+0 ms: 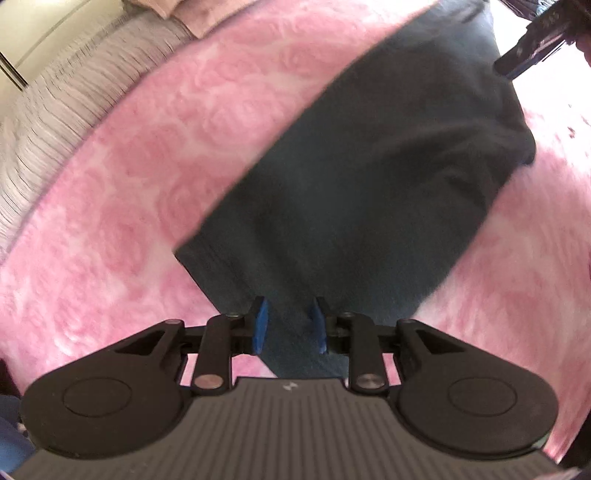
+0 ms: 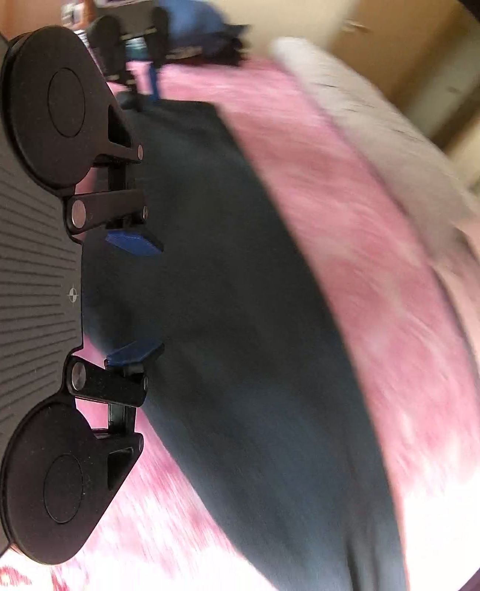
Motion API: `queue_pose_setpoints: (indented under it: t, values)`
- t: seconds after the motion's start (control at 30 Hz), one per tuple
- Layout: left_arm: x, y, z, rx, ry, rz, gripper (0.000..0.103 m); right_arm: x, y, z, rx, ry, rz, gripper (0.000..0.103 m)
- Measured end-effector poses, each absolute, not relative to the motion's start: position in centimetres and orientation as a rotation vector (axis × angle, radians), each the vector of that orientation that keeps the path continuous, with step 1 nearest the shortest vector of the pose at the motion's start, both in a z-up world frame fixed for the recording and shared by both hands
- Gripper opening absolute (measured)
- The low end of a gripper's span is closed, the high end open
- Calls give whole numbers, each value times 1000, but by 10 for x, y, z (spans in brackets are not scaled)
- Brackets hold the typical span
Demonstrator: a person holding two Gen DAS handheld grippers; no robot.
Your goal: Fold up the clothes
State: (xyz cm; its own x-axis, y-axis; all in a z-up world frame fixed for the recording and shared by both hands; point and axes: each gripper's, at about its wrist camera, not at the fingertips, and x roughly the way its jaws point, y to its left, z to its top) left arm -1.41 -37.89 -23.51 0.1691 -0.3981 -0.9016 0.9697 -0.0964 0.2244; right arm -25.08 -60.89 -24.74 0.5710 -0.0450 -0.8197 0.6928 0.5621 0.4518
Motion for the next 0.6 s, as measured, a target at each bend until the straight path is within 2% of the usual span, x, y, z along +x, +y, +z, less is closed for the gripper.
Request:
queue_pose_setpoints:
  t: [0.03, 0.1, 0.33, 0.6]
  values:
    - [-16, -385, -230, 1092, 695, -1321, 24, -264, -620, -243, 879, 839, -543, 61]
    - [-24, -400, -219, 1087, 675, -1325, 24, -296, -650, -235, 890, 790, -645, 66]
    - [-103, -472, -197, 1118, 641, -1329, 24, -430, -788, -236, 1016, 571, -959, 66]
    - [-238, -582, -213, 1144, 692, -1386, 26, -514, -936, -277, 1085, 480, -970, 66]
